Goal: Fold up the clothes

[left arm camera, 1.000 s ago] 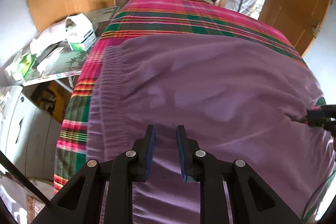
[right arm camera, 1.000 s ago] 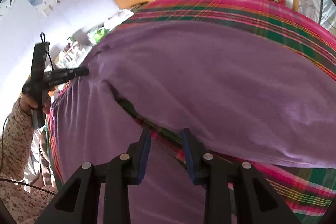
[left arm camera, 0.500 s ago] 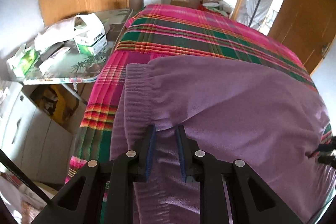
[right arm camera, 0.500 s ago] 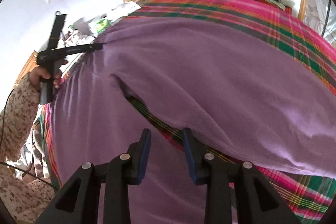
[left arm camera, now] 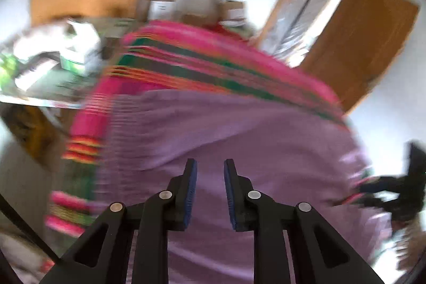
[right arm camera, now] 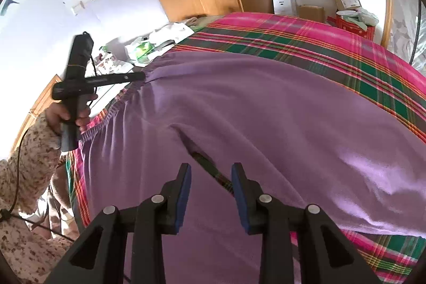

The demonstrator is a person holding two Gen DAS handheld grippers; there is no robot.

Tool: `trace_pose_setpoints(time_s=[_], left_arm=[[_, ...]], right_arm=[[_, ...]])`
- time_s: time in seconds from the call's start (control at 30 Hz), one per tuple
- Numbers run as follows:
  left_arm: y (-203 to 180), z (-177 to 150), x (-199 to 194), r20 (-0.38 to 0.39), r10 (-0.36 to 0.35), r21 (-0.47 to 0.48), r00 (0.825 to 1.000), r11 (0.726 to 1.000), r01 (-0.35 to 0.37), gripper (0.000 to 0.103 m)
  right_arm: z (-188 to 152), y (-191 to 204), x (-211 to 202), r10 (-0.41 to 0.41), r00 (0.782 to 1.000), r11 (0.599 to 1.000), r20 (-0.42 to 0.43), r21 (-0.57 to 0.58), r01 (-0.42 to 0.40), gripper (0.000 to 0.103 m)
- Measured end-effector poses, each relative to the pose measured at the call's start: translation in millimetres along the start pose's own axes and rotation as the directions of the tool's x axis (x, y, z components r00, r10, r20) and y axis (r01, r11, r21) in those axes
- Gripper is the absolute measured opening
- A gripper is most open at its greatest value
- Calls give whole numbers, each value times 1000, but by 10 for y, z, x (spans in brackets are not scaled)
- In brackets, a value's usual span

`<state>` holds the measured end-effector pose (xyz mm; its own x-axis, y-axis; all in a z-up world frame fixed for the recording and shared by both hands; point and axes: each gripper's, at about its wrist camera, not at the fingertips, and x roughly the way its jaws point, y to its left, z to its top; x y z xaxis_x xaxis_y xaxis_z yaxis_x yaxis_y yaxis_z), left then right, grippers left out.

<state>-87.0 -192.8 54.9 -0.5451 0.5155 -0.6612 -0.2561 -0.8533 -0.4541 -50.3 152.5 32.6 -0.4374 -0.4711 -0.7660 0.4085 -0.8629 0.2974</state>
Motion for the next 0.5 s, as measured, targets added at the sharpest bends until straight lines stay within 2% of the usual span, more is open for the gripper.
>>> trace_pose_setpoints(time_s=[0.03,0.07,0.13,0.2,0.27,0.37,0.47,0.5], left_arm=[[-27,27,12,8,-60,-26,998,998,60,29],[-70,61,44,25,-76,-39,997,996,77,29],[-218,125,124,70,-7,-10,998,1000,8,29],[-353,149,235,127,92,12,988,995,-95,29],[-457,150,387,156,125,26,980,991,-131,29],[-514,179,625,151,213,2,965,976,-216,29],[-506,207,783,130,239,-58,962,971,-233,29],[-509,202,817,129,263,-59,956,964,-258,29]], right_arm=[[7,-1,2,6,1000,1000,8,6,-7,33],[18,1,-2,7,1000,1000,19,10,-7,33],[39,1,-5,2,999,1000,37,18,-3,33],[54,-16,0,-3,999,1000,46,29,2,33],[73,-30,12,-14,999,999,52,38,12,33],[114,-34,58,-41,998,998,56,45,38,33],[150,-19,103,-34,998,998,58,46,31,33],[159,-15,119,-34,998,999,59,44,31,33]])
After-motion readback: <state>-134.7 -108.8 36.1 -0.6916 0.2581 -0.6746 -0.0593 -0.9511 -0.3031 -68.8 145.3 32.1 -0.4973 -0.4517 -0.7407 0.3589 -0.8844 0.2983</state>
